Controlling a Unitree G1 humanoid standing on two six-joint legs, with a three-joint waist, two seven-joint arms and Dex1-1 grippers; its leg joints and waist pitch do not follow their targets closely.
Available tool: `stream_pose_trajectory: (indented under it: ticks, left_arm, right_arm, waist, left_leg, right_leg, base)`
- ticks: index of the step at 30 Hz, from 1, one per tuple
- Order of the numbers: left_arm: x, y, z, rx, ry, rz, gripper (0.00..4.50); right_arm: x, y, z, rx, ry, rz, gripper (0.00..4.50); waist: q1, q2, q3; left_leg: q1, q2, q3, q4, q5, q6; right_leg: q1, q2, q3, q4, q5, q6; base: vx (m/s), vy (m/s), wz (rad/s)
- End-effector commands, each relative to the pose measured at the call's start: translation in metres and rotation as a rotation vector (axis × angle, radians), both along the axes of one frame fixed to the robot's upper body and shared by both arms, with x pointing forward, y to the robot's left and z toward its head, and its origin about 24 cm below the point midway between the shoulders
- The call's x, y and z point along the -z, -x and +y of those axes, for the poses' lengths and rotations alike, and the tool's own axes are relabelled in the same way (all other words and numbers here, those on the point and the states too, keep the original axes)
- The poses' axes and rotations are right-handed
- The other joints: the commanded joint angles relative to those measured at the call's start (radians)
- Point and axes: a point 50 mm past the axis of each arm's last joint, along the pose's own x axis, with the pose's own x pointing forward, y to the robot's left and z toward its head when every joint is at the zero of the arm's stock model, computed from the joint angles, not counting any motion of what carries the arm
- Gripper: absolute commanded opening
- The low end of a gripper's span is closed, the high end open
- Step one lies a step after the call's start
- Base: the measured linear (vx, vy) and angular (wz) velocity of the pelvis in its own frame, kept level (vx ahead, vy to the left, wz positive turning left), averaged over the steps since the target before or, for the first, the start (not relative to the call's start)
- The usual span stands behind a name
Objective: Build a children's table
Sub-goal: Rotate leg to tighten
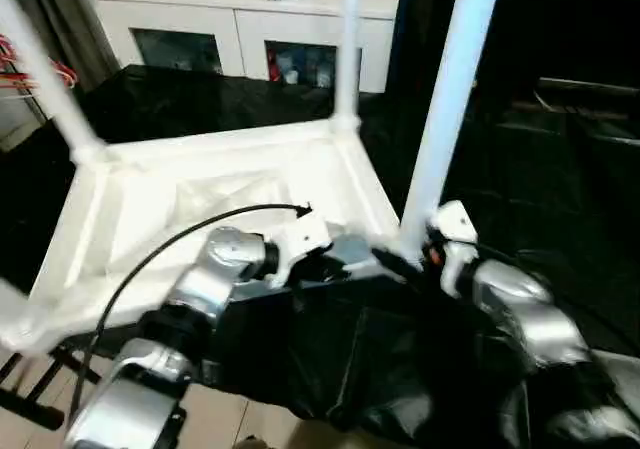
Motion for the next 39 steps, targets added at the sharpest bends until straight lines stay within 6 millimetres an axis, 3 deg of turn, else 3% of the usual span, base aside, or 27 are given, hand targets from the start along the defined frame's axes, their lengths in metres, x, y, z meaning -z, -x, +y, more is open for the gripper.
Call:
stream_pose_trajectory:
  ticks: [1, 8, 9, 13, 26, 33, 34, 36, 39]
  left_arm:
    - [-0.013, 0.007, -0.018, 0.140, 0.097, -0.037, 0.00]
    - [-0.016, 0.009, -0.001, 0.197, 0.067, -0.008, 0.00]
    - [-0.016, 0.010, 0.004, 0.219, 0.063, 0.009, 0.00]
    - [-0.014, 0.012, 0.010, 0.255, 0.036, 0.021, 0.00]
    - [-0.014, 0.011, 0.012, 0.250, 0.039, 0.019, 0.00]
    - [-0.012, 0.001, -0.004, 0.090, 0.071, -0.036, 0.00]
    - [-0.012, -0.003, -0.016, 0.035, 0.093, -0.054, 0.00]
    - [-0.012, -0.004, -0.026, 0.007, 0.106, -0.067, 0.00]
    - [-0.012, -0.004, -0.041, -0.024, 0.120, -0.081, 0.00]
  right_arm:
    - [-0.005, 0.013, 0.021, -0.236, -0.035, 0.021, 4.01]
    - [-0.009, 0.029, 0.008, -0.414, -0.023, 0.090, 4.01]
    - [-0.011, 0.033, 0.005, -0.461, -0.015, 0.101, 4.01]
    - [-0.011, 0.034, 0.003, -0.482, 0.012, 0.094, 4.01]
    - [-0.010, 0.038, 0.008, -0.485, -0.019, 0.094, 2.85]
    - [0.006, 0.025, 0.014, -0.212, -0.011, 0.066, 2.70]
    - [0.016, 0.016, 0.017, -0.047, 0.007, 0.070, 2.70]
    - [0.022, 0.011, 0.021, 0.055, 0.006, 0.077, 2.70]
    - [0.027, 0.006, 0.030, 0.160, 0.011, 0.087, 2.70]
  waist:
    - [0.005, -0.017, -0.052]
    - [0.020, -0.018, -0.053]
    - [0.020, -0.023, -0.053]
    - [0.023, -0.022, -0.053]
    - [0.027, -0.021, -0.054]
    - [0.020, -0.024, -0.050]
    - [0.013, -0.027, -0.048]
    - [0.006, -0.026, -0.044]
    - [0.004, -0.027, -0.046]
  left_leg:
    - [0.003, 0.021, 0.001, -0.066, -0.222, 0.071]
    - [0.003, 0.025, 0.000, -0.065, -0.209, 0.070]
    - [0.003, 0.025, 0.001, -0.064, -0.206, 0.070]
    - [0.001, 0.024, 0.001, -0.063, -0.200, 0.072]
    - [0.005, 0.025, 0.001, -0.063, -0.196, 0.063]
    - [0.005, 0.021, -0.002, -0.069, -0.221, 0.030]
    - [0.006, 0.020, -0.001, -0.071, -0.228, 0.021]
    - [0.005, 0.016, -0.005, -0.077, -0.259, 0.002]
    - [0.008, 0.017, -0.005, -0.076, -0.258, 0.004]
  right_leg:
    - [0.051, -0.046, 0.031, -0.077, -0.193, -0.207]
    - [0.048, -0.048, 0.031, -0.072, -0.176, -0.222]
    - [0.048, -0.047, 0.031, -0.072, -0.174, -0.223]
    - [0.047, -0.048, 0.030, -0.070, -0.165, -0.229]
    - [0.048, -0.047, 0.030, -0.067, -0.146, -0.236]
    - [0.046, -0.051, 0.030, -0.077, -0.235, -0.203]
    - [0.043, -0.051, 0.031, -0.079, -0.267, -0.193]
    - [0.044, -0.052, 0.028, -0.088, -0.355, -0.167]
    - [0.041, -0.051, 0.033, -0.091, -0.350, -0.150]
  base:
    - [0.000, 0.000, 0.00]
    - [0.000, 0.000, 0.00]
    - [0.000, 0.000, 0.00]
    - [0.000, 0.000, 0.00]
    - [0.000, 0.000, 0.00]
    - [0.000, 0.000, 0.00]
    - [0.000, 0.000, 0.00]
    - [0.000, 0.000, 0.00]
    - [0.000, 0.000, 0.00]
